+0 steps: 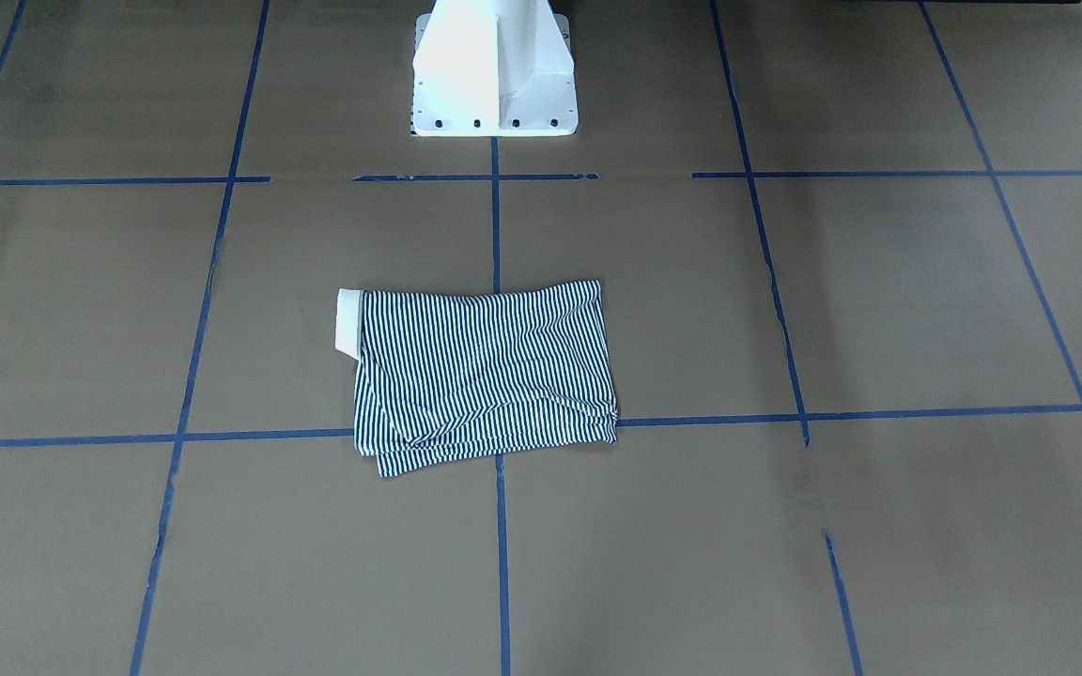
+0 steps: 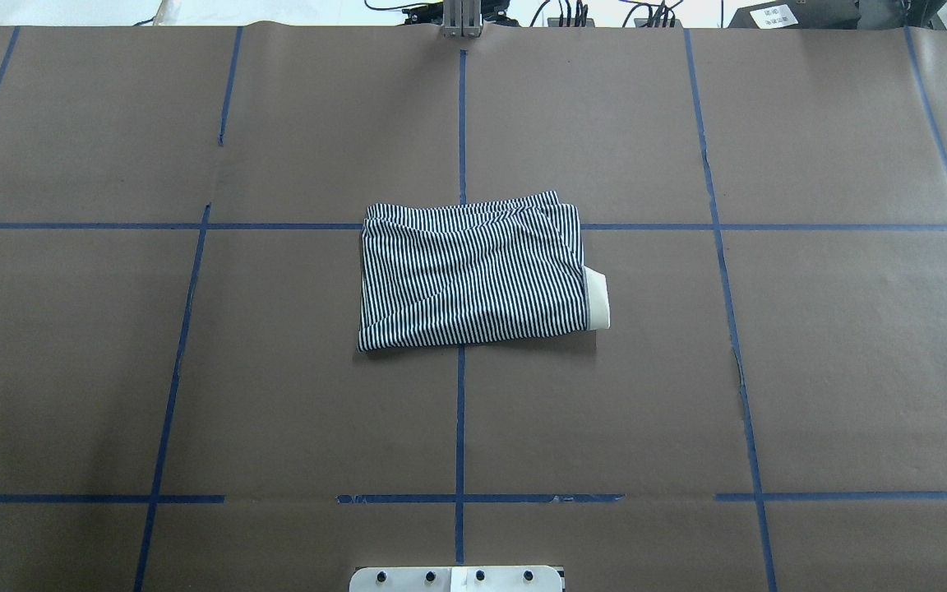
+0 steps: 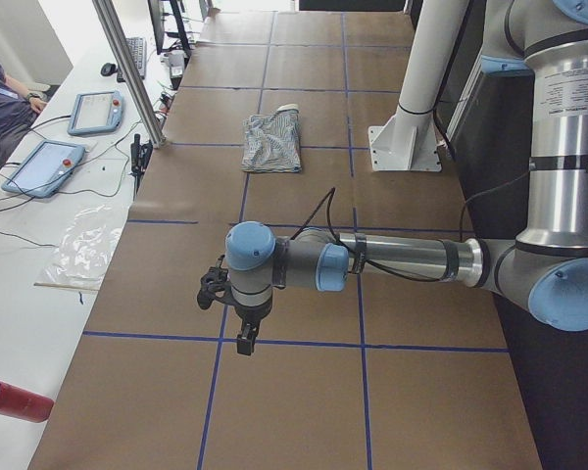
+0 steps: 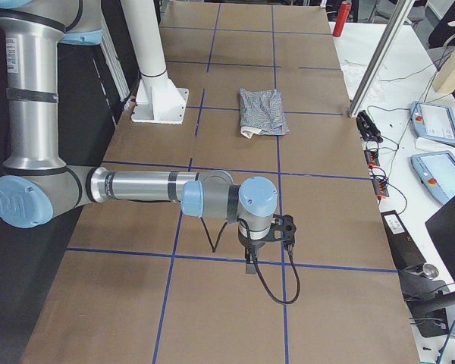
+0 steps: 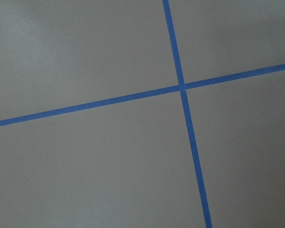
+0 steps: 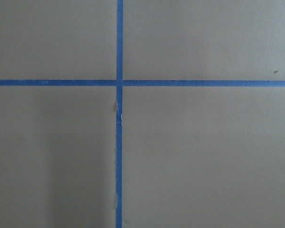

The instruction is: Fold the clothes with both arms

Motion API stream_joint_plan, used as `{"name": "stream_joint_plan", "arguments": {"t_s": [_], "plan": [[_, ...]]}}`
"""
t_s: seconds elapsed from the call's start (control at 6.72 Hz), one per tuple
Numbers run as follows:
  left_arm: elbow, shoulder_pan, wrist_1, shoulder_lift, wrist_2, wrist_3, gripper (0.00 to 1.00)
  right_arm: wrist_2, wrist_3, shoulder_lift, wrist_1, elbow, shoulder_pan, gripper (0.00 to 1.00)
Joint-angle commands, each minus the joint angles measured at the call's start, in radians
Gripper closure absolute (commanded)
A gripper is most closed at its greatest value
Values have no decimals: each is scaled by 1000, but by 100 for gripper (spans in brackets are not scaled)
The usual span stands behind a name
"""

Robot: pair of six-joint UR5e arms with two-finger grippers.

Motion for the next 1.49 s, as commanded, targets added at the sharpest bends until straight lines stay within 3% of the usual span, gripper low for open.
{"name": "stream_joint_plan", "arguments": {"t_s": [0.0, 0.15, 1.34], "plan": [[4, 0, 1, 0, -5, -43, 0, 36, 5, -1, -2, -1, 0, 0], [4, 0, -3, 0, -7, -118, 0, 37, 5, -1, -2, -1, -2, 0], [13, 0, -7, 2, -8, -121, 0, 37, 3, -2, -2, -7, 0, 0]]}}
